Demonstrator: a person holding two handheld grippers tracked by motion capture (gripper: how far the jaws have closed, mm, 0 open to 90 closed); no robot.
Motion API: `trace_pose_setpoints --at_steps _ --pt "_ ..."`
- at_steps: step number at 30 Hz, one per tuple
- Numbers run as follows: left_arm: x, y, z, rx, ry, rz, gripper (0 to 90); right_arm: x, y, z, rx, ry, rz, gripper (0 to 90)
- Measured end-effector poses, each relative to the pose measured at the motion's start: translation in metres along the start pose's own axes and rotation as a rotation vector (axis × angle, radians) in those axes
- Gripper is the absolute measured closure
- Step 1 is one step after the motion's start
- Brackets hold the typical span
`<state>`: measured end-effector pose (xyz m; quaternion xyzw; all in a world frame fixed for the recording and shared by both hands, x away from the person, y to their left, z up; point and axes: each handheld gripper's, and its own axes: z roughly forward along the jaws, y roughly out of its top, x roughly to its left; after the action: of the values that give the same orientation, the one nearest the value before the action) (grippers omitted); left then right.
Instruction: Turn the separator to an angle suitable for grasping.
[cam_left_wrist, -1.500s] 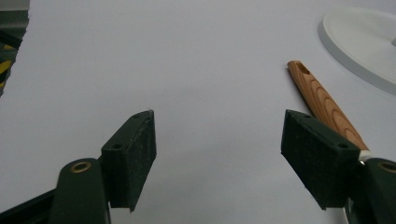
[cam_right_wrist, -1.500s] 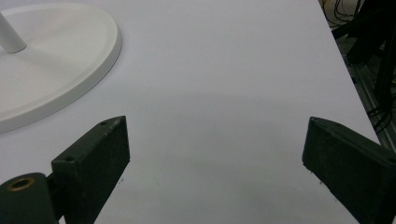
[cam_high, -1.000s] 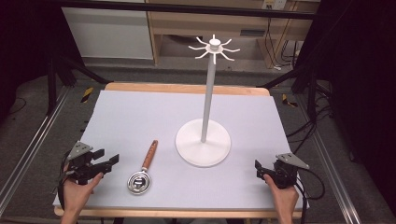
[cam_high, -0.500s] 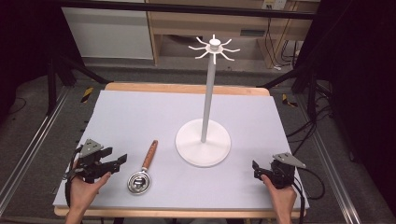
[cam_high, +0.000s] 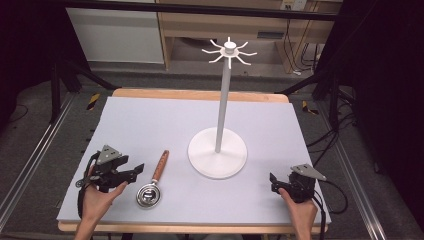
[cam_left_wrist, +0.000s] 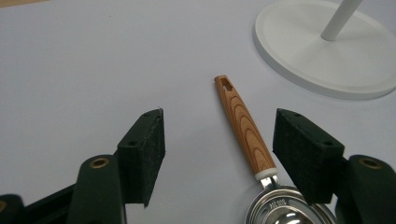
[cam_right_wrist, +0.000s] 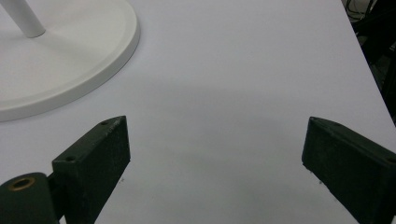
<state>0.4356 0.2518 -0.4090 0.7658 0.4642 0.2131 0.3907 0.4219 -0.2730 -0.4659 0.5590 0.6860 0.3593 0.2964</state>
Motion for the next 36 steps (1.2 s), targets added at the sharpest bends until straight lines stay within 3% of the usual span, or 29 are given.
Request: trace_pose_setpoints --at_steps 8,16,19,29,36 --pt "-0.006 0.011 0.012 0.029 -0.016 0.014 33.2 0.001 0.0 0.001 0.006 -0.005 -0.007 8.2" --pt "-0.018 0.019 0.026 0.092 -0.02 0.048 36.4 0.0 0.001 0.001 0.007 0.0 -0.003 8.2" --pt "-0.021 0.02 0.037 0.137 -0.033 0.057 40.0 0.0 0.001 0.001 0.008 0.001 -0.004 8.2" --pt "-0.027 0.019 0.063 0.2 -0.034 0.053 47.3 0.0 0.0 0.003 0.029 0.008 -0.006 8.2" --pt "-0.028 0.016 0.077 0.238 -0.025 0.026 52.7 0.0 0.0 0.003 0.03 0.008 -0.003 8.2"
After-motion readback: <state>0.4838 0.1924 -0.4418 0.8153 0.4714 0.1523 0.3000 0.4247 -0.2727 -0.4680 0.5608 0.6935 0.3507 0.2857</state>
